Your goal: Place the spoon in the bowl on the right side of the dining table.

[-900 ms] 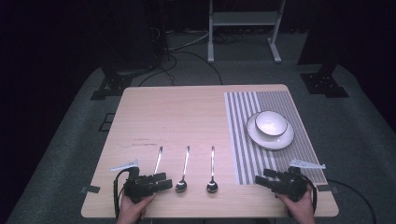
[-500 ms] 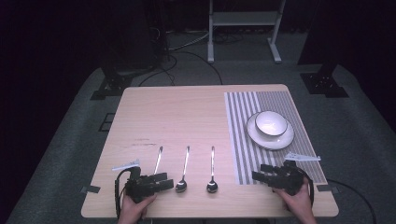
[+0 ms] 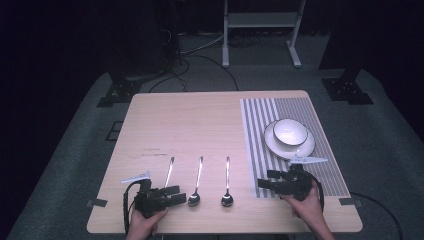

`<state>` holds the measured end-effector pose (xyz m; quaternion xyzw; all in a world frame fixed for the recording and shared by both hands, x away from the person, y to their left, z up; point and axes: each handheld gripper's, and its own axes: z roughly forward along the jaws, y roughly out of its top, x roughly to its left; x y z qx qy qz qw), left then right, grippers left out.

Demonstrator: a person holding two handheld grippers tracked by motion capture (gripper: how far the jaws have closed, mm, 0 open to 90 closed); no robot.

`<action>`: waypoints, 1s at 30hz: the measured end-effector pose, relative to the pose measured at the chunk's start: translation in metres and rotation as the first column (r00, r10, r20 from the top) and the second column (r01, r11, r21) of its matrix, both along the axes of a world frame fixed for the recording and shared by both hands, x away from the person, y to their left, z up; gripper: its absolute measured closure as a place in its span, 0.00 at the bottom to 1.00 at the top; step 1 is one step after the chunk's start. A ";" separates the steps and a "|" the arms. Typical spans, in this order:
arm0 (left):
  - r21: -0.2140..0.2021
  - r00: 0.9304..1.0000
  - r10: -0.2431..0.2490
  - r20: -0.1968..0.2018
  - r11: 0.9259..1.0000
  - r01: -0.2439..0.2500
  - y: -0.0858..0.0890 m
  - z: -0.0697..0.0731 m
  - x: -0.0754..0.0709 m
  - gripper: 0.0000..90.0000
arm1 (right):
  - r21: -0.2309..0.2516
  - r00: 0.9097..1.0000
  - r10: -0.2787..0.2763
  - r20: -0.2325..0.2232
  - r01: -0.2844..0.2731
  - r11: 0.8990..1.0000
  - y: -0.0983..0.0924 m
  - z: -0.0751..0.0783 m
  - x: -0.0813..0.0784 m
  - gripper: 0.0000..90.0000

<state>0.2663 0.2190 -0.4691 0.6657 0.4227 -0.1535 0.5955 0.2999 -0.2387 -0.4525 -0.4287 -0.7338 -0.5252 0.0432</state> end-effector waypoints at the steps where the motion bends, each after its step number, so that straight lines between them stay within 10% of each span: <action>1: -0.002 1.000 -0.001 -0.001 1.000 0.001 0.000 0.000 0.000 0.08 | -0.004 1.000 0.010 0.003 -0.010 1.000 0.005 0.001 0.003 0.26; 30: 0.012 0.994 -0.100 -0.031 0.995 0.100 -0.026 -0.006 -0.001 0.08 | -0.011 0.992 0.117 -0.053 -0.118 0.993 0.055 0.001 0.032 0.26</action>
